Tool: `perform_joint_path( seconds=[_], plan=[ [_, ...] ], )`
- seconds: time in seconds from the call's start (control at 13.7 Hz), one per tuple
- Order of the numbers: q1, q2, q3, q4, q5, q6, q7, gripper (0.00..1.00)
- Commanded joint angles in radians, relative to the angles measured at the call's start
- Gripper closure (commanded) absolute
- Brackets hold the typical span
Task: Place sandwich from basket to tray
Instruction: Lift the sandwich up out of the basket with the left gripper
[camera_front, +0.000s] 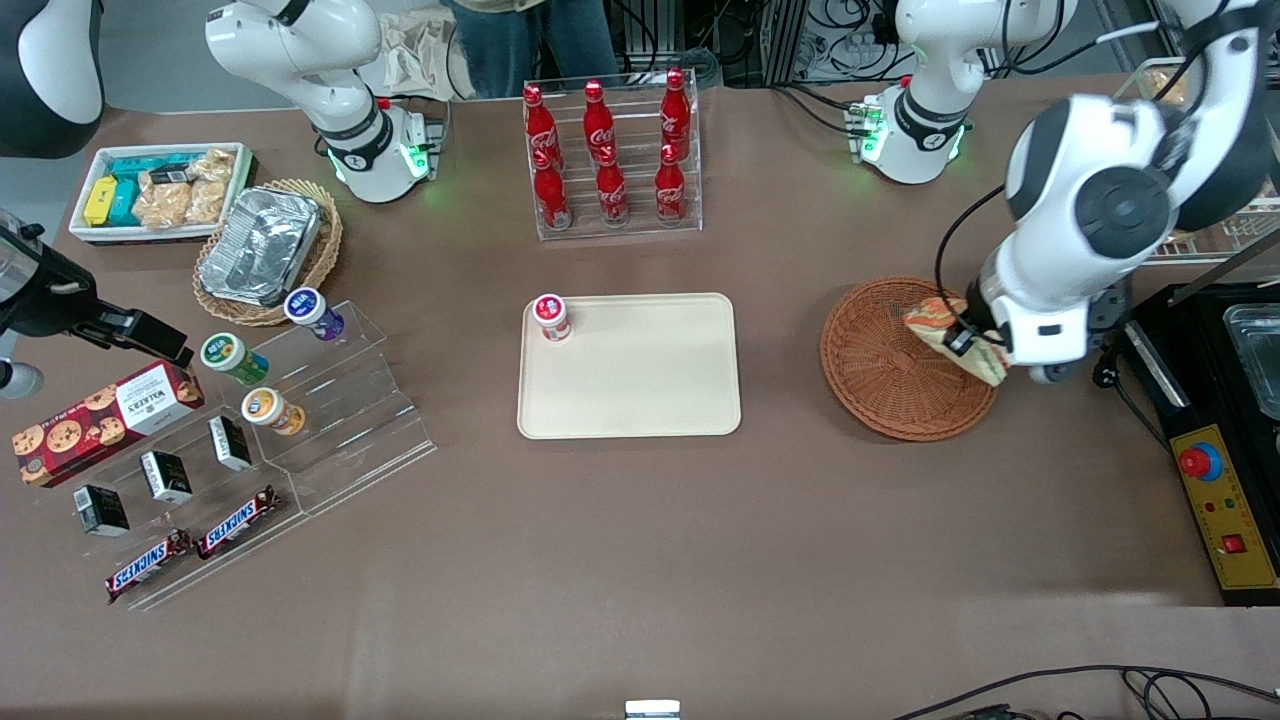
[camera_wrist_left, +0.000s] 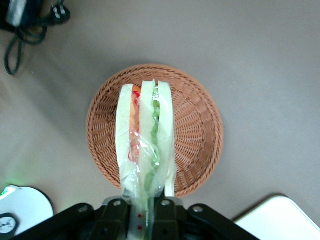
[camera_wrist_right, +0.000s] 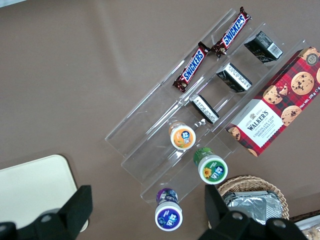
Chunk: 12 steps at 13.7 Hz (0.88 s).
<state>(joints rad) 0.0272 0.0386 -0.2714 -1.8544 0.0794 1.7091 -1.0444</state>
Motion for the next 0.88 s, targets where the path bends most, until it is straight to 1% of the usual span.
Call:
perform_joint_path(
  seconds=[0.0,0.15,0.29,0.44,0.58,0.66,0.8],
  plan=[
    [0.0,0.034,-0.02,0.173,0.006,-0.133,0.101,1.0],
    [0.0,0.032,-0.038,0.222,0.01,-0.166,0.19,1.0],
    [0.0,0.032,-0.072,0.225,0.017,-0.166,0.202,1.0],
    [0.0,0.026,-0.091,0.227,0.016,-0.166,0.251,1.0],
    [0.0,0.02,-0.132,0.222,0.022,-0.167,0.257,1.0],
    [-0.001,0.02,-0.158,0.215,0.029,-0.167,0.259,1.0],
    [-0.019,0.041,-0.253,0.212,0.086,-0.163,0.267,1.0]
  ],
)
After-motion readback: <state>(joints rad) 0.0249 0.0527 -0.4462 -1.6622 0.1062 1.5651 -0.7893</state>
